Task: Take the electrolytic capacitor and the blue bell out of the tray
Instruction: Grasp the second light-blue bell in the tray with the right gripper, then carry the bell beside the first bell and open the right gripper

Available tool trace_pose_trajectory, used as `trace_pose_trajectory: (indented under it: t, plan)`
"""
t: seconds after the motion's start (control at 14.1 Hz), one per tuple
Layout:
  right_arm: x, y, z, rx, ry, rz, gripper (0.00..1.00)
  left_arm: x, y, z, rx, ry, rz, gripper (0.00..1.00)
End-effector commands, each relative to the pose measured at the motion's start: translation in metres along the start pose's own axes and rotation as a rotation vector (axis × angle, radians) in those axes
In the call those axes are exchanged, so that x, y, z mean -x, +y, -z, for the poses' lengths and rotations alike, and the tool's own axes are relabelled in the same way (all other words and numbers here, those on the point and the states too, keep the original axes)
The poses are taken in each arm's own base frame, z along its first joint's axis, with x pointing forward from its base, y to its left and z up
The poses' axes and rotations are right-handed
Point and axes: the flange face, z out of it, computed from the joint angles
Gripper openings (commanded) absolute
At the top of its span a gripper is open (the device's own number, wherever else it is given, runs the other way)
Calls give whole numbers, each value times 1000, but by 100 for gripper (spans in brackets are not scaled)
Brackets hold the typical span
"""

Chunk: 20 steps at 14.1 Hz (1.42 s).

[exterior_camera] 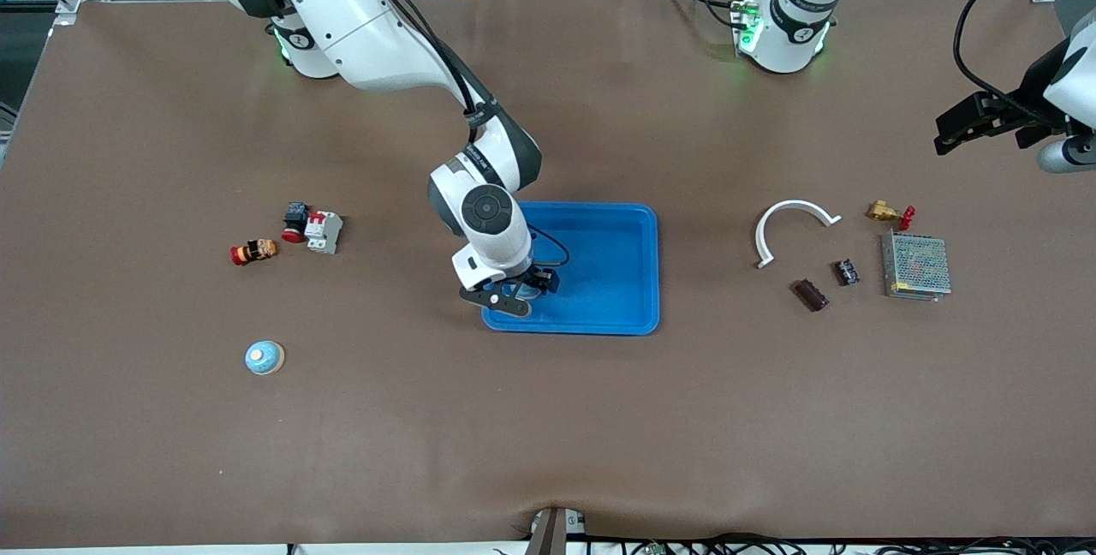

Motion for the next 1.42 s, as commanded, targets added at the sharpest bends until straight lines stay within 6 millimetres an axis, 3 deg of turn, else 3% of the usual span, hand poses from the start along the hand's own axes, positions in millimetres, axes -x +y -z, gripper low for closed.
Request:
trace_pose_trajectory:
  t: [0.0, 0.14, 0.28, 0.5, 0.78, 0.85, 0.99, 1.14, 1.35]
  plan:
    - [0, -6, 4, -1, 16, -14, 70, 4, -1, 2, 27, 10, -18, 100]
    - [-3, -9, 12, -10, 20, -14, 55, 4, -1, 2, 27, 10, -18, 100]
    - [-1, -11, 15, -6, 14, -12, 54, 4, -1, 2, 27, 10, -18, 100]
    - [-4, -17, 35, 11, -4, -11, 54, 4, -1, 2, 27, 10, -18, 100]
    - [-34, -5, 77, 72, -51, 9, 54, 4, -1, 3, 27, 11, -18, 100]
    - [-45, 3, 82, 88, -69, 45, 54, 4, 0, 3, 27, 13, -19, 100]
    - [-79, 28, 119, 63, -64, 108, 54, 4, 1, 2, 27, 10, -22, 100]
    - [-106, 54, 138, 58, -68, 231, 54, 4, 2, 3, 27, 11, -24, 100]
    - [-146, 98, 148, 60, -82, 370, 54, 4, 4, 3, 27, 11, -25, 100]
